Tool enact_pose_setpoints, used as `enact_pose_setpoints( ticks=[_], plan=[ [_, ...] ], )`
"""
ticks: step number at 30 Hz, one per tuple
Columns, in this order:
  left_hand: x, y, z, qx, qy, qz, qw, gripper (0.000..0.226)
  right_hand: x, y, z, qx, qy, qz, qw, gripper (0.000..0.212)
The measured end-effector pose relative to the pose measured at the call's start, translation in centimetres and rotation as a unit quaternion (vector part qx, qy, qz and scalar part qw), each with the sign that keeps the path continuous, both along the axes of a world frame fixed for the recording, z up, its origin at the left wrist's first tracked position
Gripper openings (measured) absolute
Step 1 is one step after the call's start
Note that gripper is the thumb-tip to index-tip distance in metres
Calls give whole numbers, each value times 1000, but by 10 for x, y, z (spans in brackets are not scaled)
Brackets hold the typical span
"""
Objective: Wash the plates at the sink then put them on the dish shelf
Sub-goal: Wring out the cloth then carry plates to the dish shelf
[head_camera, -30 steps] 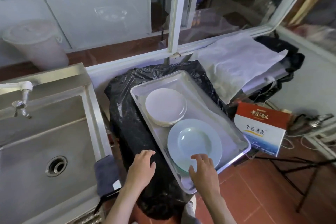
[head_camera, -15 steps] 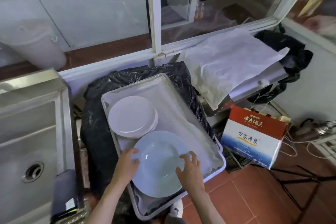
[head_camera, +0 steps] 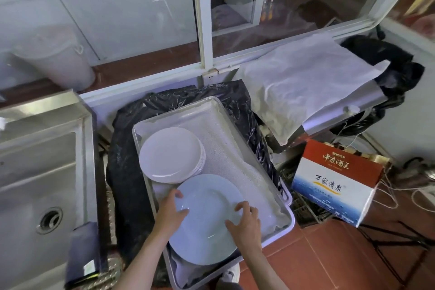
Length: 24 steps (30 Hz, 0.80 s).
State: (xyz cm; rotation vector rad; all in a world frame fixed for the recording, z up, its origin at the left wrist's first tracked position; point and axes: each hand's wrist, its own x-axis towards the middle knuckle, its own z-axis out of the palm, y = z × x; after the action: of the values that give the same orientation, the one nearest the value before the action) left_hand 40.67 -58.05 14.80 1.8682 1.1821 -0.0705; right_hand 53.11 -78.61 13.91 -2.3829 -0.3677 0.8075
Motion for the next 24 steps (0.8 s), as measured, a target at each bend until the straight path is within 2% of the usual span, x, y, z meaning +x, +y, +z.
enact_pose_setpoints(
  ticks=[3, 7, 12, 24],
  plan=[
    [0, 2, -1, 9, -3, -3, 1000, 41, 0, 3, -1, 9, 24, -29, 999, 37],
    [-1, 4, 1, 13, -8, -9, 1000, 39, 2, 1, -10, 80, 53, -105, 990, 41],
    [-2, 9, 6, -18, -15, 22, 999, 37, -3, 3, -8, 113, 73, -170, 976, 39],
    [-3, 21, 23, -73, -56, -12, 996, 38, -25, 3, 2, 169, -6, -247, 954, 54]
  ],
)
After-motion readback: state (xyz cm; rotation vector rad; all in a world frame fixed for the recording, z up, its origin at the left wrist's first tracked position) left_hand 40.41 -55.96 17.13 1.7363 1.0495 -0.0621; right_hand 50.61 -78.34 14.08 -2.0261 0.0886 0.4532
